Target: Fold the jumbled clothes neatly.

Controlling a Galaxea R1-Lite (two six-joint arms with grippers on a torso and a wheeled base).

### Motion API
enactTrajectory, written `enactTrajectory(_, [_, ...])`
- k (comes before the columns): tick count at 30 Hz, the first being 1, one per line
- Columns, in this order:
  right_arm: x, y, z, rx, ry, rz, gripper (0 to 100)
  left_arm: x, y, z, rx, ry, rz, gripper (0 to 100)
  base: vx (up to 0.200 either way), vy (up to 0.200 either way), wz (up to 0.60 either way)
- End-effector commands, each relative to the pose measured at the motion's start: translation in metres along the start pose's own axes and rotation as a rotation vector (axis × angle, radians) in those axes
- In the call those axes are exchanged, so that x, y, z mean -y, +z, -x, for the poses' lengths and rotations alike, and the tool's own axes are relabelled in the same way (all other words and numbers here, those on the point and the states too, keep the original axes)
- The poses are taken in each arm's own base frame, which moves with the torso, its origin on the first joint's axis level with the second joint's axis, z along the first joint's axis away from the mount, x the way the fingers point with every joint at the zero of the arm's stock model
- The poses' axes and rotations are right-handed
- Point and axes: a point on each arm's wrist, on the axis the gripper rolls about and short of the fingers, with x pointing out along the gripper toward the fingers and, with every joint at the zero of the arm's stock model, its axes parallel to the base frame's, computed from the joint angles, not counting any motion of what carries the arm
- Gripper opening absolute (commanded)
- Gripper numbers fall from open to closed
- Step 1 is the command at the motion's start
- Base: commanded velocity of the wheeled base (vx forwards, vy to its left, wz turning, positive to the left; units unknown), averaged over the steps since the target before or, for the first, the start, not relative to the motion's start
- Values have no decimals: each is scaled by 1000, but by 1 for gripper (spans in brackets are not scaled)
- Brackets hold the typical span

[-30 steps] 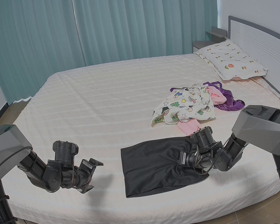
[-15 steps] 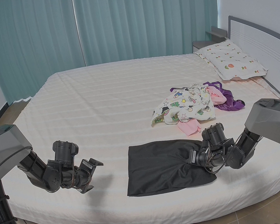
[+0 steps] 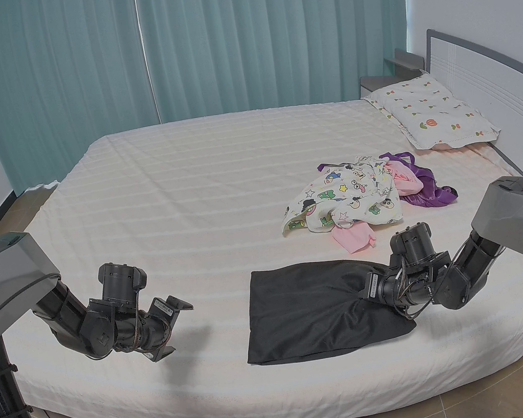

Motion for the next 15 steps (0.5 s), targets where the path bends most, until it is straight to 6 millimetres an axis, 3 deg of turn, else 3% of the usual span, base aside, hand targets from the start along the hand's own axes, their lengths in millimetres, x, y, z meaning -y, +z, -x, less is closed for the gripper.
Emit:
enactTrajectory(1, [5,1,7,-1,-7,-11,0,0,0,0,-1,-1,1,100,0,0,0])
enactTrajectory(13, [14,2,10,-3,-27,-20,0,0,0,-1,1,0,-2,100,0,0,0])
enactTrajectory(15, [15,1,10,-7,-30,-22,0,0,0,-1,1,0,-2,100,0,-200,0])
